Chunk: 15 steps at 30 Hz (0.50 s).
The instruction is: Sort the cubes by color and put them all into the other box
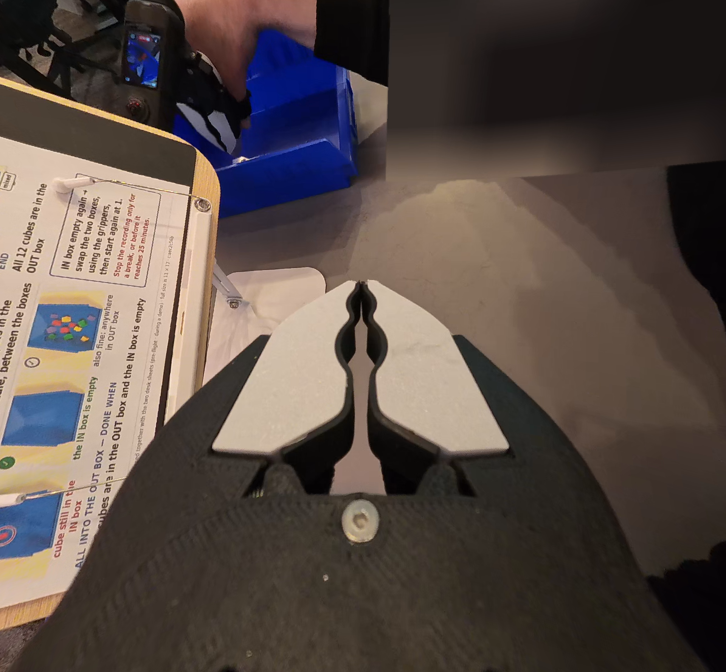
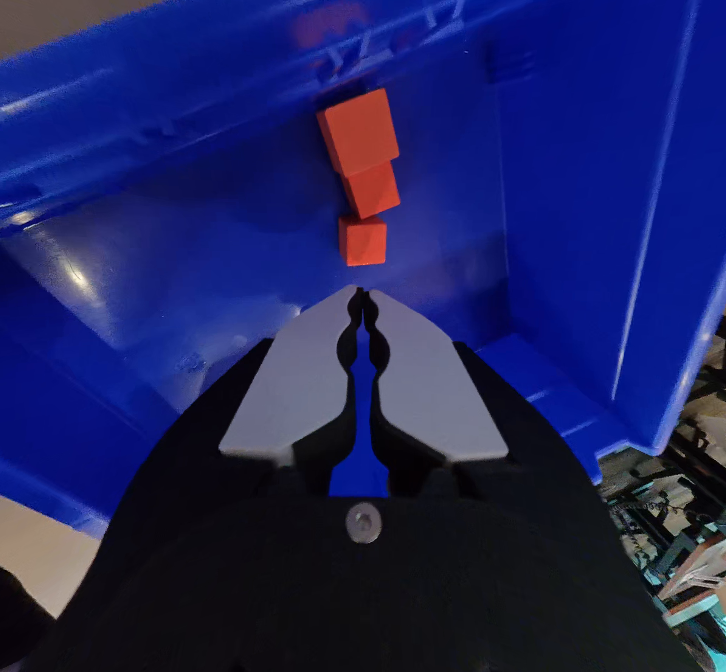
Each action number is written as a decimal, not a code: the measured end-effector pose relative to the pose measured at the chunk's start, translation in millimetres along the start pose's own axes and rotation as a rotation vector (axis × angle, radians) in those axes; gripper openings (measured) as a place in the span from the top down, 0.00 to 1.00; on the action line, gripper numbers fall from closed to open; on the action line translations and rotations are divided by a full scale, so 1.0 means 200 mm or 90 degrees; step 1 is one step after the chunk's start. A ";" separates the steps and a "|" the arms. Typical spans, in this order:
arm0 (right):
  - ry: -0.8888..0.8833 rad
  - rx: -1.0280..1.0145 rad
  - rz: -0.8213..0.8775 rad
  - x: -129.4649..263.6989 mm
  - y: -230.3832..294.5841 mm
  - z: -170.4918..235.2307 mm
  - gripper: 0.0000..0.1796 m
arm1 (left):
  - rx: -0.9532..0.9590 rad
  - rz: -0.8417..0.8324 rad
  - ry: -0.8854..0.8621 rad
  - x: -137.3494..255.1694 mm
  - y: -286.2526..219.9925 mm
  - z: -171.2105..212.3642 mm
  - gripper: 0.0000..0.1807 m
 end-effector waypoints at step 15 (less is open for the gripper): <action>0.019 0.010 -0.002 -0.11 0.01 -0.04 1.00 | 0.001 0.007 0.014 -0.03 0.00 0.01 1.00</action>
Point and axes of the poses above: each gripper's, where its closed fingertips meet, x back along the fingers, z out of its underside, y = z × x across the jaws, the point moved 9 cm from there along x, back along the fingers, and after that the axes turned 9 degrees about z, right-handed, at the moved point
